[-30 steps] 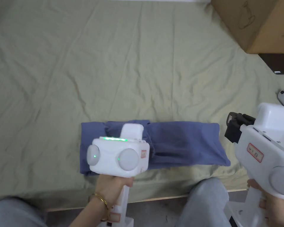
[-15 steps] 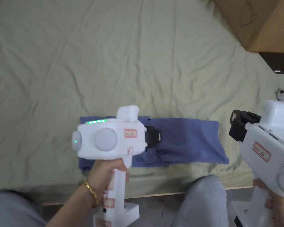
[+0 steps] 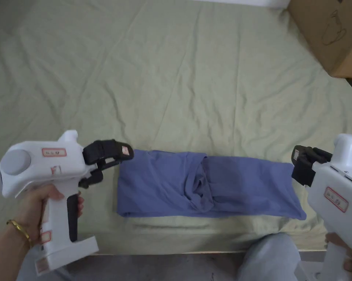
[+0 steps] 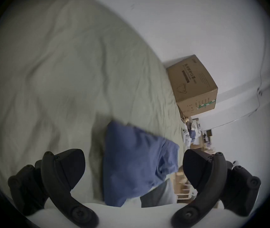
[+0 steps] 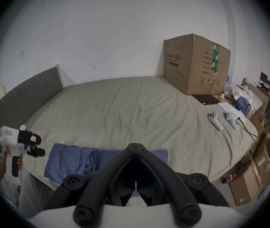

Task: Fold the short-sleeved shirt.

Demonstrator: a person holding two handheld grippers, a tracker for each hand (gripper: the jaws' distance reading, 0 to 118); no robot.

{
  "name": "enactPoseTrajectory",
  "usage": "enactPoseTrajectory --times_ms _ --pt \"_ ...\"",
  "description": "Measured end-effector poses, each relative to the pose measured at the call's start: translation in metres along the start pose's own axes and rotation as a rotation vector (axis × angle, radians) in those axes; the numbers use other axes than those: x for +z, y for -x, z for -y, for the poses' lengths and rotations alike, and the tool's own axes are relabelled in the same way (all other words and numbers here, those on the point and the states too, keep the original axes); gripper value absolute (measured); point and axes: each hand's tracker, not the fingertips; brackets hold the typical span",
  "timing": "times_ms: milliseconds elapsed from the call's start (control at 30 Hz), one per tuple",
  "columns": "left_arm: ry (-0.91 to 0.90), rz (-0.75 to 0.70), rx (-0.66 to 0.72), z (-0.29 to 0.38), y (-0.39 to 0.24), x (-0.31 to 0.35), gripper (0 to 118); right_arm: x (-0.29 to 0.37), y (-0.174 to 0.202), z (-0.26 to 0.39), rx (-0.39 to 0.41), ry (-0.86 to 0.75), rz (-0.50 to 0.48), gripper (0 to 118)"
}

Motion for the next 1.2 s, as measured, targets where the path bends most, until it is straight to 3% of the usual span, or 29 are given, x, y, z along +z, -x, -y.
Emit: enactPoseTrajectory --times_ms 200,333,400,467,533,567,833,933,1100,1200 --pt "0.051 0.023 -0.008 0.013 0.014 -0.026 104 -0.003 -0.002 0.000 -0.033 0.027 0.014 0" --pt "0.036 0.166 0.117 0.006 0.011 -0.035 101 -0.006 -0.003 0.002 0.002 0.057 0.047 0" --pt "0.057 0.129 0.111 0.006 0.008 -0.046 81 -0.008 -0.003 0.003 0.006 0.072 0.051 0" --pt "0.089 0.020 0.011 0.008 0.003 -0.052 68 -0.008 -0.003 0.004 0.005 0.076 0.055 0" --pt "0.057 -0.089 -0.038 0.011 -0.008 -0.053 28 -0.009 -0.002 0.004 0.002 0.080 0.057 0" --pt "0.059 -0.113 -0.013 0.012 -0.014 -0.054 21 -0.010 -0.002 0.004 0.000 0.084 0.057 0" --pt "0.071 -0.176 0.020 -0.003 -0.059 -0.023 13 -0.017 0.005 0.001 0.009 0.091 0.033 0" --pt "0.059 -0.217 -0.061 -0.014 -0.063 0.010 12 -0.017 0.009 -0.002 0.024 0.085 0.023 0" --pt "-0.106 -0.545 -0.196 -0.032 -0.068 0.080 12 -0.015 0.012 -0.003 0.030 0.062 -0.002 0" --pt "-0.189 -0.645 -0.211 -0.038 -0.070 0.110 12 -0.017 0.016 -0.001 0.020 0.063 -0.017 0"
